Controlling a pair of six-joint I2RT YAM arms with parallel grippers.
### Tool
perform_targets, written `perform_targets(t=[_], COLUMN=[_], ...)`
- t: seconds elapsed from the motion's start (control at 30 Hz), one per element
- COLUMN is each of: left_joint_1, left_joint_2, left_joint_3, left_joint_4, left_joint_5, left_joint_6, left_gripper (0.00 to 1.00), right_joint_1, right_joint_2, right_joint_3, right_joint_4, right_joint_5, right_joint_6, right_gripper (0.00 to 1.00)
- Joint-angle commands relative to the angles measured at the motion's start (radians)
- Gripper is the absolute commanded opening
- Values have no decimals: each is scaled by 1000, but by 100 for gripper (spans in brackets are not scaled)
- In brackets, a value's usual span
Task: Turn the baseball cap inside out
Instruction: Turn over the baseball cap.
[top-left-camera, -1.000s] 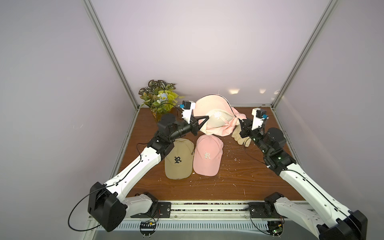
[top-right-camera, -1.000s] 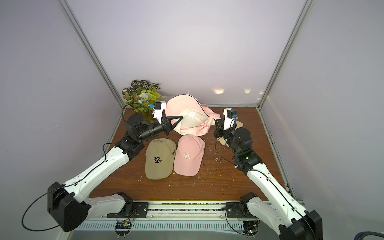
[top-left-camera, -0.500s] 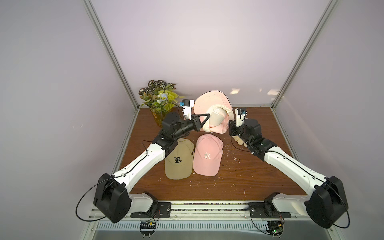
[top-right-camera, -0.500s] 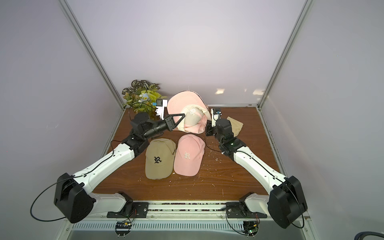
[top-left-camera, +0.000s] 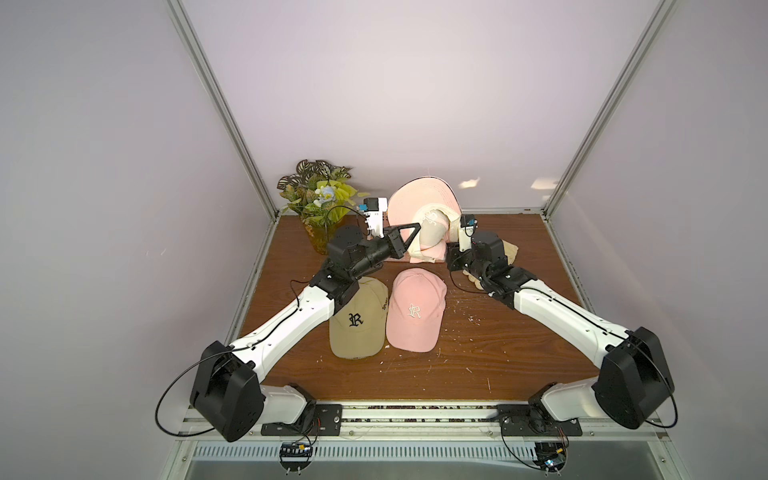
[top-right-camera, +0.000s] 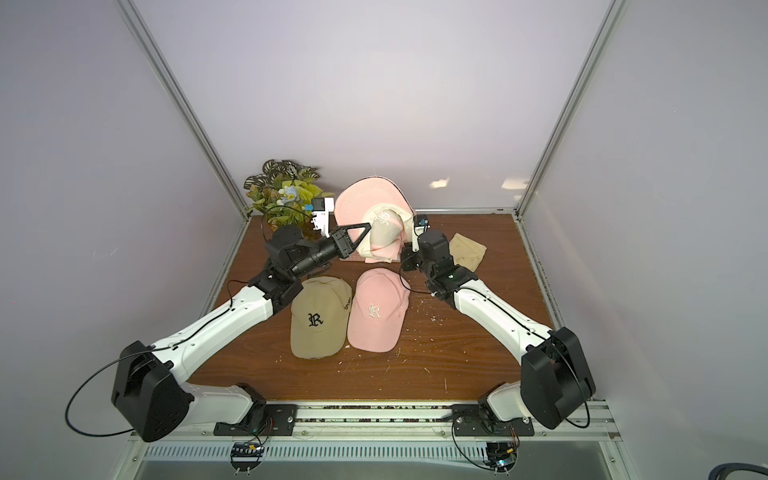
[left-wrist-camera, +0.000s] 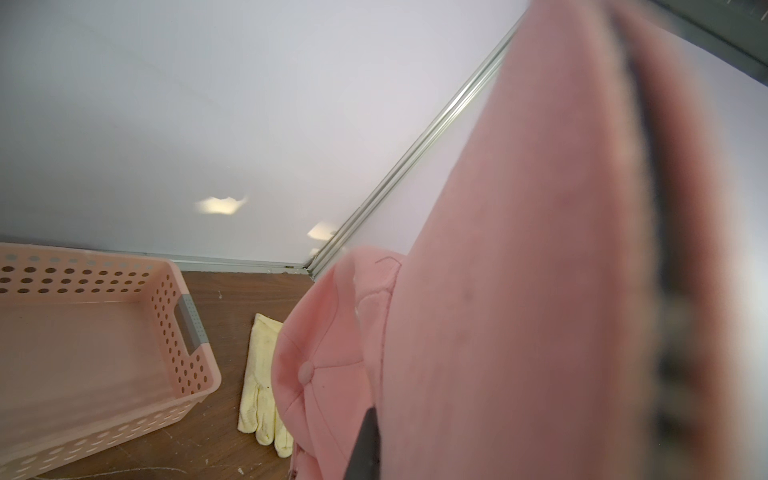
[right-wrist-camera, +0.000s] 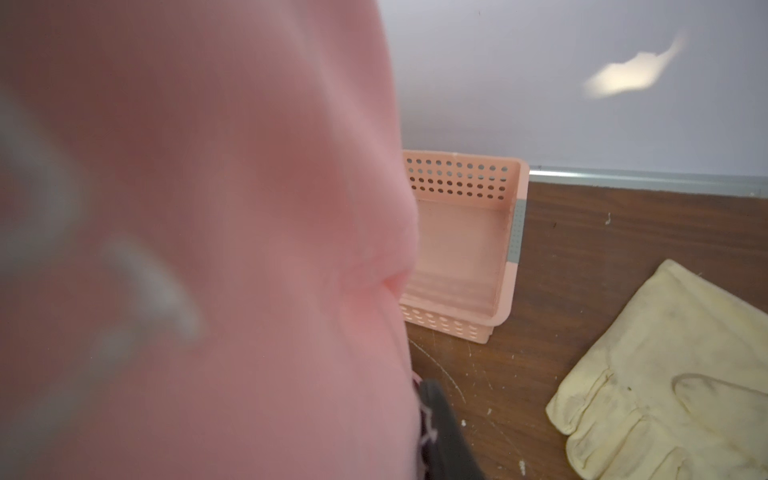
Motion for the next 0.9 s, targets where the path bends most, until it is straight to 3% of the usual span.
perform_targets(t=[0.0,0.23,0.47,0.57,0.63,0.73,0.87], left_joint_1=[-11,-32,-58,-65,-65,-66,-66], left_joint_2=[-42,-54,-43,-48,-58,-70,-72], left_joint_3=[61,18,-49,-76,-77,-51,-7], left_joint_4=[127,132,166,155,126,50,-40], left_joint_5=[-153,-532,-621,-614,-573,-424,-290], left_joint_6=[98,435,686,751,756,694,550], left_gripper=[0,0,0,0,1,0,0], right_joint_1=[16,18,-5,-20,-24,-24,-23], right_joint_2=[-10,-54,-161,-210,-250,-301,-405], right_joint_3=[-1,39,41,31,8,-30,-89], right_joint_4=[-138,-307,-298,-247,-189,-108,-25], right_joint_5=[-114,-337,-319,-321,-290,-225,-195], right_joint_6=[-23,-65,-33,-7,2,-23,-77], right_gripper=[3,0,0,0,7,32,47])
